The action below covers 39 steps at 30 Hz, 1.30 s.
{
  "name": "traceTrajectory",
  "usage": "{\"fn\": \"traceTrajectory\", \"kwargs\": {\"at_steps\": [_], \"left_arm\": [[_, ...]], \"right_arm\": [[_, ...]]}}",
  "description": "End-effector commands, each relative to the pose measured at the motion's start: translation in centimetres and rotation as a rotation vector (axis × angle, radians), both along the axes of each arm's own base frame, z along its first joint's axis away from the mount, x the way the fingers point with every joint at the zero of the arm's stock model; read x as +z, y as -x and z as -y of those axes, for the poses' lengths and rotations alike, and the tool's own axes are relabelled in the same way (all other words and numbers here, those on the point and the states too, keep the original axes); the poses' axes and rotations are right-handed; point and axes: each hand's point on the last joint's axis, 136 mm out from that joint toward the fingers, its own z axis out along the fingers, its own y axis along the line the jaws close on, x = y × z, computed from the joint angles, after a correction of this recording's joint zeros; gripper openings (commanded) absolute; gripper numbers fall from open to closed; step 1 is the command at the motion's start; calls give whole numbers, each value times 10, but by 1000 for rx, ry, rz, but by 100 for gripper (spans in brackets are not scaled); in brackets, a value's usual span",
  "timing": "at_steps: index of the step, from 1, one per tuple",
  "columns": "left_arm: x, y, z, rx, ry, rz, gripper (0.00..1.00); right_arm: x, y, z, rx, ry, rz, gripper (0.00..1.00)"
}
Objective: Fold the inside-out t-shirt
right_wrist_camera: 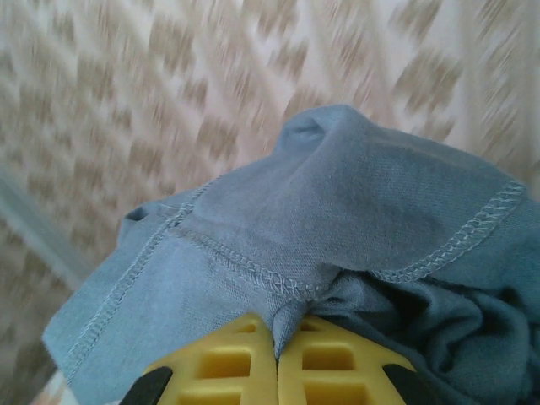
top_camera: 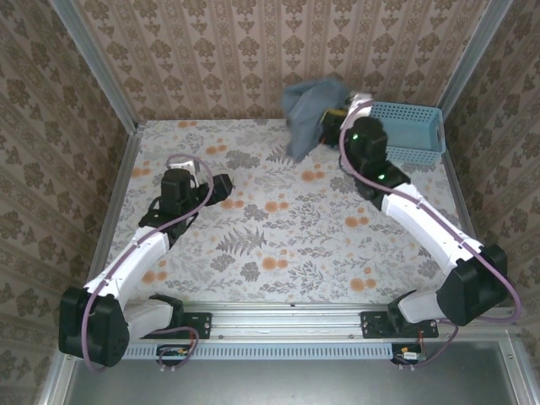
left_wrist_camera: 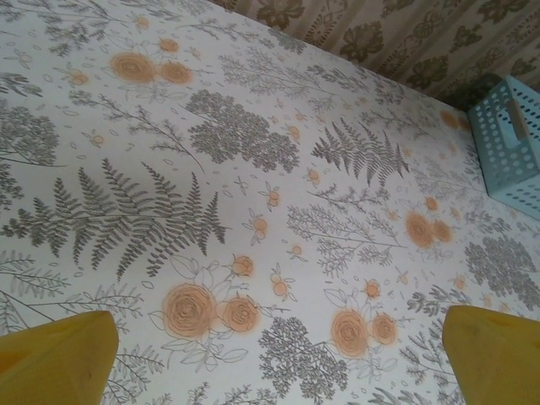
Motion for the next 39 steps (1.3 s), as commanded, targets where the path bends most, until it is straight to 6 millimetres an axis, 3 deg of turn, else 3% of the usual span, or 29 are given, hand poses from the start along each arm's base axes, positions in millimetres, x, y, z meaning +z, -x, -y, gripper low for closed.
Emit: {"fn": "traceTrajectory", "kwargs": {"at_steps": [1, 6, 7, 8, 9, 11, 15, 21, 26, 30, 34, 39], "left_arm": [[3, 4, 13, -46, 19, -25, 100], [-17, 16, 27, -97, -3, -83, 100], [-22, 18, 30, -105, -9, -94, 100], [-28, 21, 33, -115, -14, -108, 100], [-35, 25, 37, -127, -23, -125, 100], [-46, 27, 41, -137, -33, -158, 100], [-63, 38, 70, -224, -63, -216, 98], [-86, 33, 87, -245, -108, -300, 93], [-96, 29, 102, -276, -79, -322, 86], [-103, 30, 112, -297, -84, -344, 73], [-105, 29, 115, -295, -88, -351, 59], [-94, 19, 109, -268, -130, -331, 26]], "right_arm": [[-53, 22, -33, 80, -4, -154, 0], [-156, 47, -72, 158, 60, -361, 3], [-171, 53, -78, 184, 63, -388, 10], [-184, 59, -82, 199, 71, -421, 24], [-196, 65, -82, 201, 80, -459, 40], [-210, 75, -72, 181, 103, -515, 59], [-221, 96, -50, 173, 173, -613, 73], [-243, 103, -37, 172, 188, -783, 74], [-246, 82, -23, 141, 173, -822, 74], [-250, 60, -8, 82, 193, -853, 73], [-258, 51, 1, 37, 252, -875, 61], [-256, 48, 1, 41, 274, -866, 23]]}}
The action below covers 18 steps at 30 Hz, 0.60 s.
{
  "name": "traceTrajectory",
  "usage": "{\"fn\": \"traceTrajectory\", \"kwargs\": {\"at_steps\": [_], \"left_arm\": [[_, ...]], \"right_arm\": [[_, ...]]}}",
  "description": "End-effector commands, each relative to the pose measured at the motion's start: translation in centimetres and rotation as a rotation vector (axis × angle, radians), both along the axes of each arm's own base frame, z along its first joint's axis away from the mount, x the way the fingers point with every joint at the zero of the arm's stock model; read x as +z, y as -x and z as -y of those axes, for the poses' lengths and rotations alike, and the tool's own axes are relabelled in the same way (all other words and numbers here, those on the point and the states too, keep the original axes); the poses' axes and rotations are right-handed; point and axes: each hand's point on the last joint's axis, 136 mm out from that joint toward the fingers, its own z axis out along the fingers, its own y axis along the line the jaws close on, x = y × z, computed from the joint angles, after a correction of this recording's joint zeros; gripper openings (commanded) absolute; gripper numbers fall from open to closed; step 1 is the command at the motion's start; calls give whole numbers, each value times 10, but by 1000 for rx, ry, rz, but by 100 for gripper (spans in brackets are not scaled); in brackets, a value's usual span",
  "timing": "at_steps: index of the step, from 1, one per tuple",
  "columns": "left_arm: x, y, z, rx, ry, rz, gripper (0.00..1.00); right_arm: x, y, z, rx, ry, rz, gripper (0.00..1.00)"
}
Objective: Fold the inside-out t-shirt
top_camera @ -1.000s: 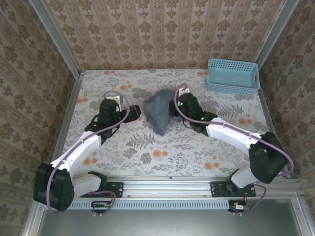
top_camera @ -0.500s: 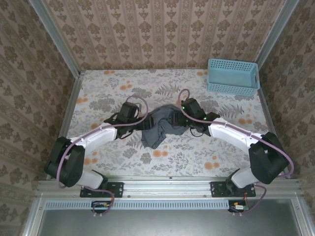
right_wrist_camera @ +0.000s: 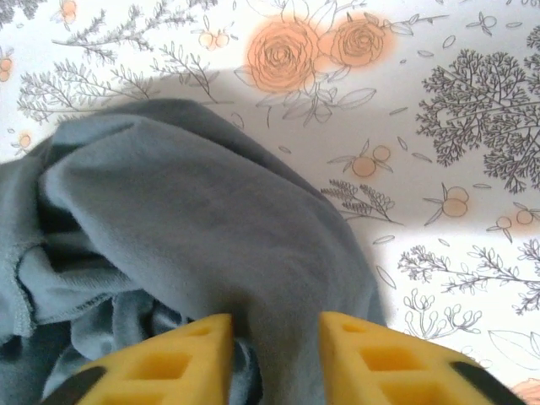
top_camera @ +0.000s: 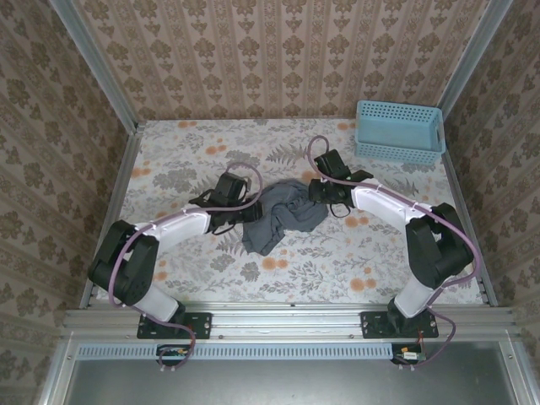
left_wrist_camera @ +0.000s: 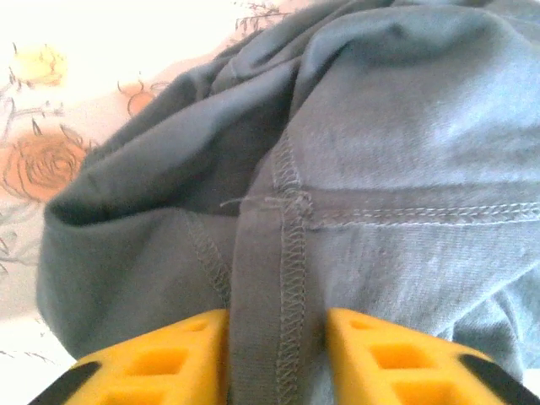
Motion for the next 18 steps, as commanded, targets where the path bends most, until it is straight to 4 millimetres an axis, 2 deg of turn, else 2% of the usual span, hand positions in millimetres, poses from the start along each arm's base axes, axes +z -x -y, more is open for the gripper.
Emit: {"fn": "traceTrajectory", "kwargs": {"at_steps": [1, 4, 6, 10, 13, 14, 15, 16, 18], "left_arm": [[20, -13, 2, 4, -18, 46, 22], [39, -20, 2, -13, -30, 88, 8], [58, -26, -1, -13, -41, 128, 0], [98, -35, -11, -7, -56, 226, 0], [128, -38, -18, -10, -58, 288, 0], [145, -39, -23, 0, -66, 322, 0], [165, -41, -31, 16, -72, 365, 0], [185, -41, -37, 31, -65, 411, 0], [239, -38, -56, 88, -27, 534, 0]], "right_arm": [[5, 0, 5, 7, 51, -3, 18], [16, -2, 9, 9, 49, 20, 6], [32, -2, 12, 14, 39, 59, 1], [74, -1, 20, 12, -20, 161, 0], [108, 4, 18, 37, -97, 223, 0], [117, 6, 17, 47, -109, 239, 0], [143, 10, 19, 55, -135, 297, 0], [158, 13, 20, 63, -153, 331, 0], [205, 21, 25, 73, -195, 443, 0]]}}
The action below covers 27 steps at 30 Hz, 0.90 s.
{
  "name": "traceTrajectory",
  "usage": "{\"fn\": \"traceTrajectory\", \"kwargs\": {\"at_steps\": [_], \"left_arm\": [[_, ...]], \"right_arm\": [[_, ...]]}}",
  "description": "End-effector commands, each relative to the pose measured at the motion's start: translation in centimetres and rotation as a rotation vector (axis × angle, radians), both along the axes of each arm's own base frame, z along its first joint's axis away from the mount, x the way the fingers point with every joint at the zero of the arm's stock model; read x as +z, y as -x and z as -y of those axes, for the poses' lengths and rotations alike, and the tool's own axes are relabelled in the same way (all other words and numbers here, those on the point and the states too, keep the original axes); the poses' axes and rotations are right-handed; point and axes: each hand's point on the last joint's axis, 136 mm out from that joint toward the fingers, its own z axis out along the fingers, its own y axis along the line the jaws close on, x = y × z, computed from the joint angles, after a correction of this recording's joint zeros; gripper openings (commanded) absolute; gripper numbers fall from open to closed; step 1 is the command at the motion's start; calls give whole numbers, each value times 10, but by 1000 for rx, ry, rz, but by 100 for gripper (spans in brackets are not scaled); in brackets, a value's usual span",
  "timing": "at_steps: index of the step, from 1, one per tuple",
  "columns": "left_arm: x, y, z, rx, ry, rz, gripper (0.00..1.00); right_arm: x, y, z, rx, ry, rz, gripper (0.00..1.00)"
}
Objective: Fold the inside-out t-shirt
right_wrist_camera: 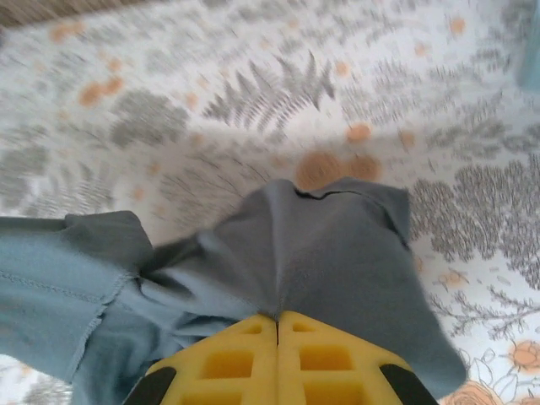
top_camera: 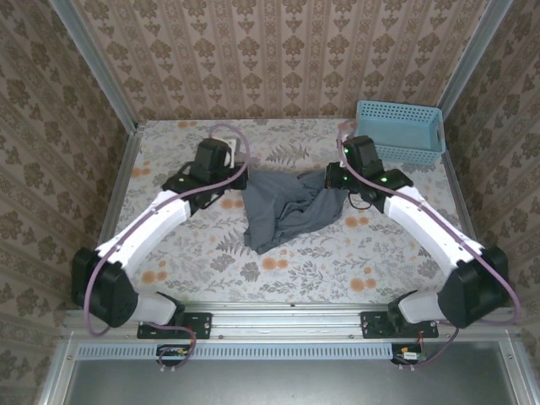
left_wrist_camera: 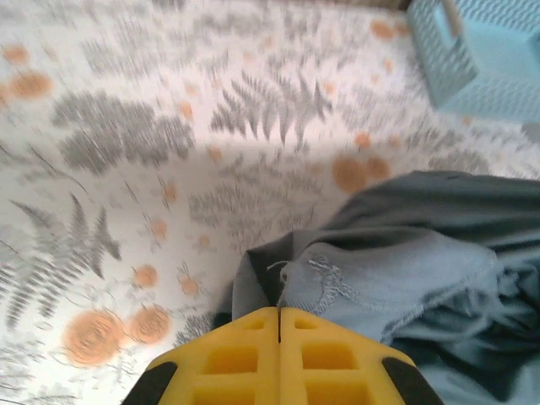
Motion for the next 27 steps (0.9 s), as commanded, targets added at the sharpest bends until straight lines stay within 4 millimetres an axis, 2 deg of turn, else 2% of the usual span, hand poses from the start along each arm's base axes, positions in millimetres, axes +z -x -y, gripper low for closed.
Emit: {"fn": "traceTrajectory", "kwargs": {"at_steps": [1, 3, 4, 5, 7, 9, 11, 14, 16, 18, 22, 25, 27], "left_arm": [[100, 7, -41, 89, 31, 253, 0], [135, 17, -59, 133, 84, 367, 0], [145, 22, -67, 155, 99, 402, 0], [148, 24, -74, 178, 107, 419, 0], [131, 14, -90, 232, 94, 381, 0], [92, -1, -105, 298, 61, 244, 0], [51, -13, -118, 343, 39, 100, 0], [0, -19, -127, 358, 42, -64, 0], [-17, -17, -124, 343, 42, -100, 0], [-33, -11, -127, 360, 40, -134, 0], [-66, 7, -140, 425, 17, -207, 0], [-88, 29, -154, 489, 11, -226, 0], [-99, 46, -171, 562, 6, -236, 0]], "right_arm": [[91, 14, 4, 42, -79, 218, 0], [128, 27, 11, 46, -108, 323, 0], [138, 33, 13, 54, -120, 354, 0], [143, 37, 14, 57, -126, 372, 0], [135, 39, 15, 53, -133, 362, 0], [103, 31, 15, 32, -119, 286, 0], [59, 24, 19, -11, -76, 184, 0], [-4, 19, 31, -86, 2, 46, 0], [-37, 19, 36, -120, 35, -32, 0], [-64, 22, 31, -114, 29, -103, 0], [-103, 42, 2, -28, 5, -215, 0], [-126, 70, -22, 62, 98, -283, 0], [-140, 87, -36, 105, 107, -329, 0]]}}
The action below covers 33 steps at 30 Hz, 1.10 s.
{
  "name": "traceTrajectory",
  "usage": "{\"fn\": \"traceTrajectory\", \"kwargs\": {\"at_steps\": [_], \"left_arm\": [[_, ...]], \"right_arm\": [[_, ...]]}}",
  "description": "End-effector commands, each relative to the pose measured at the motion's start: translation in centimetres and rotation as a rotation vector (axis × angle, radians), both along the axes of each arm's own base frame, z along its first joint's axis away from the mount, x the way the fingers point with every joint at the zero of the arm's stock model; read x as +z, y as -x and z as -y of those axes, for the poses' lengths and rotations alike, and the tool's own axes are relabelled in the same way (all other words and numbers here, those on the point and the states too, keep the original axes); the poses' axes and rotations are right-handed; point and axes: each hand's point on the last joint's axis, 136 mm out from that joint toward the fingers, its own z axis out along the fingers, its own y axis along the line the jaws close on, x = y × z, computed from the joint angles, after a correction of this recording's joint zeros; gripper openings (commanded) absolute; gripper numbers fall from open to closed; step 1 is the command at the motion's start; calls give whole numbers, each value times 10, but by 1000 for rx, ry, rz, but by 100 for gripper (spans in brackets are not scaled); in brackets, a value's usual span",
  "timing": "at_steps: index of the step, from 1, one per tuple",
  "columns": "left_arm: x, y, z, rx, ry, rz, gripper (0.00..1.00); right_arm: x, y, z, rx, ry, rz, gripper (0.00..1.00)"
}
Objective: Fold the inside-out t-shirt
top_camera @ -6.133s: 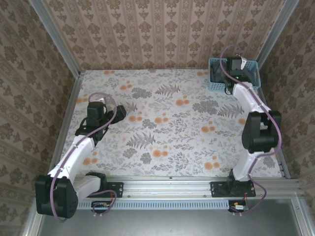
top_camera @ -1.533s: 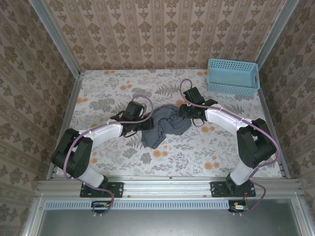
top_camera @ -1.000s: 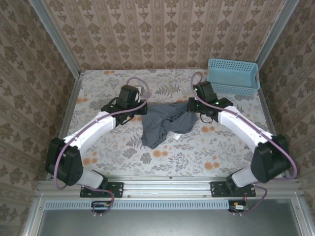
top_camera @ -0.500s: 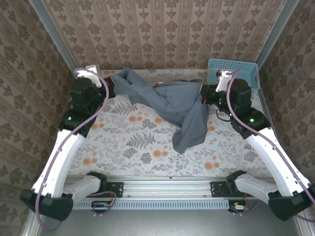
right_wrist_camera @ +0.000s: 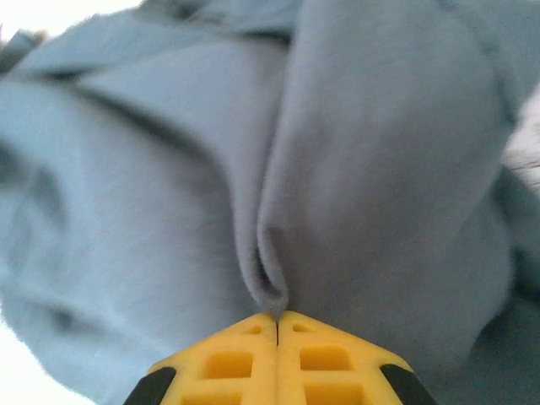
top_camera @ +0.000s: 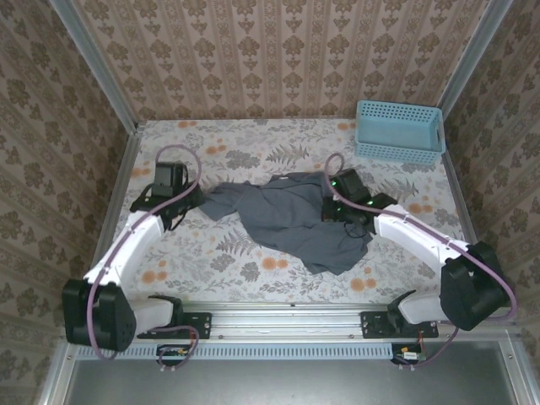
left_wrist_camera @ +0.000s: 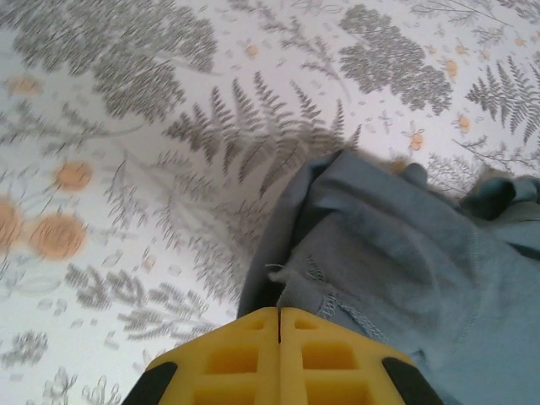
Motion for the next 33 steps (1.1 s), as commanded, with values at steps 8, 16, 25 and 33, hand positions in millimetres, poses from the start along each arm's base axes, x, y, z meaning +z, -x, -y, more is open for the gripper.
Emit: {"fn": "traceTrajectory", "kwargs": {"at_steps": [8, 16, 25, 33], "left_arm": [[-39, 44, -45, 231, 18, -66, 0], [-40, 29, -36, 196, 47, -77, 0], [-38, 21, -37, 193, 52, -78, 0], [-23, 4, -42, 200, 76, -70, 0]], "right_arm": [[8, 6, -20, 76, 57, 3, 49], [31, -90, 13, -60, 146, 1, 66], [-22, -139, -12, 9, 127, -116, 67], [-29, -160, -11, 3, 153, -134, 26]]}}
